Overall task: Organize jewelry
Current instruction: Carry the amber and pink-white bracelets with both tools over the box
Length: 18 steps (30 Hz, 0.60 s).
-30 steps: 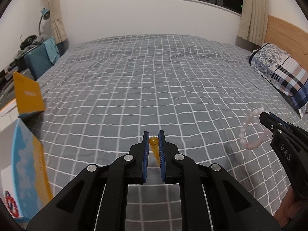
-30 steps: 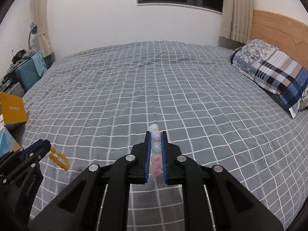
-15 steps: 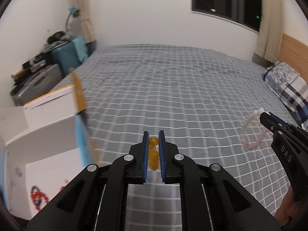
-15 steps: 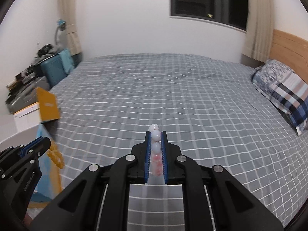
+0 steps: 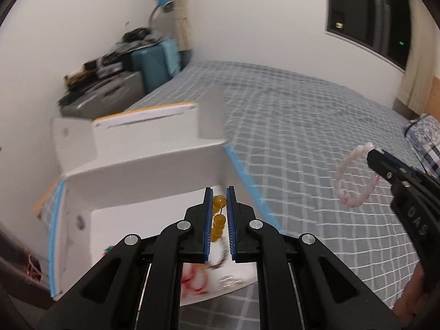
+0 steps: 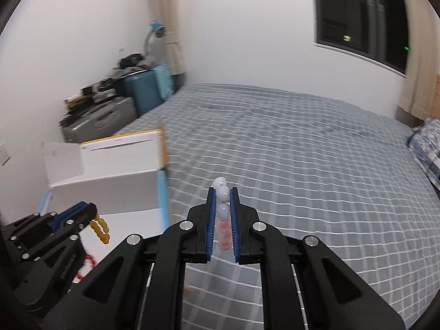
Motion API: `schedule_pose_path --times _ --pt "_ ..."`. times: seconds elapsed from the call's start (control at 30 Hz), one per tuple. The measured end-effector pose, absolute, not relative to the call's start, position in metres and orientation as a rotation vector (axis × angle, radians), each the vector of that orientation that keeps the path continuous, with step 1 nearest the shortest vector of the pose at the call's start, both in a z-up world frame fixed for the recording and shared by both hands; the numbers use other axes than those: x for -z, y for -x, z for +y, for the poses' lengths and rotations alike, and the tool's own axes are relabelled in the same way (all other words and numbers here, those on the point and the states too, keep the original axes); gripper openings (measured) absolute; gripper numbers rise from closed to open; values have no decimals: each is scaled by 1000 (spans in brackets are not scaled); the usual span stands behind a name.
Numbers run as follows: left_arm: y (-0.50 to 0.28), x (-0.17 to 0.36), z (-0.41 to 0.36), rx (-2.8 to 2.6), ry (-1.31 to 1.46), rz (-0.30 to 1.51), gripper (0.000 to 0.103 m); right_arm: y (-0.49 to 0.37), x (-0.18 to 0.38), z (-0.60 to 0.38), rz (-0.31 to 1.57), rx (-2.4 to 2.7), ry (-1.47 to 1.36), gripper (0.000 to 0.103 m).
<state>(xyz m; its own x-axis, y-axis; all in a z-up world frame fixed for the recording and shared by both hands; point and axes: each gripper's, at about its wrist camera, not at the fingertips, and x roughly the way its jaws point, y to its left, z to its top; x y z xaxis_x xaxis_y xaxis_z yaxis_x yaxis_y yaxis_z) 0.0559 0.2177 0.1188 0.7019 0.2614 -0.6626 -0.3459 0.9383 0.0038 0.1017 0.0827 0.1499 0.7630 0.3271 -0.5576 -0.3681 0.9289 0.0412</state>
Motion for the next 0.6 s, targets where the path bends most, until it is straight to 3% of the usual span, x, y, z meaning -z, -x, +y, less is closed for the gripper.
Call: schedule_pose_path --times 0.27,0.6 --pt "-22 -96 296 -448 179 776 9 -80 -136 163 620 -512 121 9" --pt "-9 -49 345 -521 204 917 9 -88 -80 230 792 -582 197 9"
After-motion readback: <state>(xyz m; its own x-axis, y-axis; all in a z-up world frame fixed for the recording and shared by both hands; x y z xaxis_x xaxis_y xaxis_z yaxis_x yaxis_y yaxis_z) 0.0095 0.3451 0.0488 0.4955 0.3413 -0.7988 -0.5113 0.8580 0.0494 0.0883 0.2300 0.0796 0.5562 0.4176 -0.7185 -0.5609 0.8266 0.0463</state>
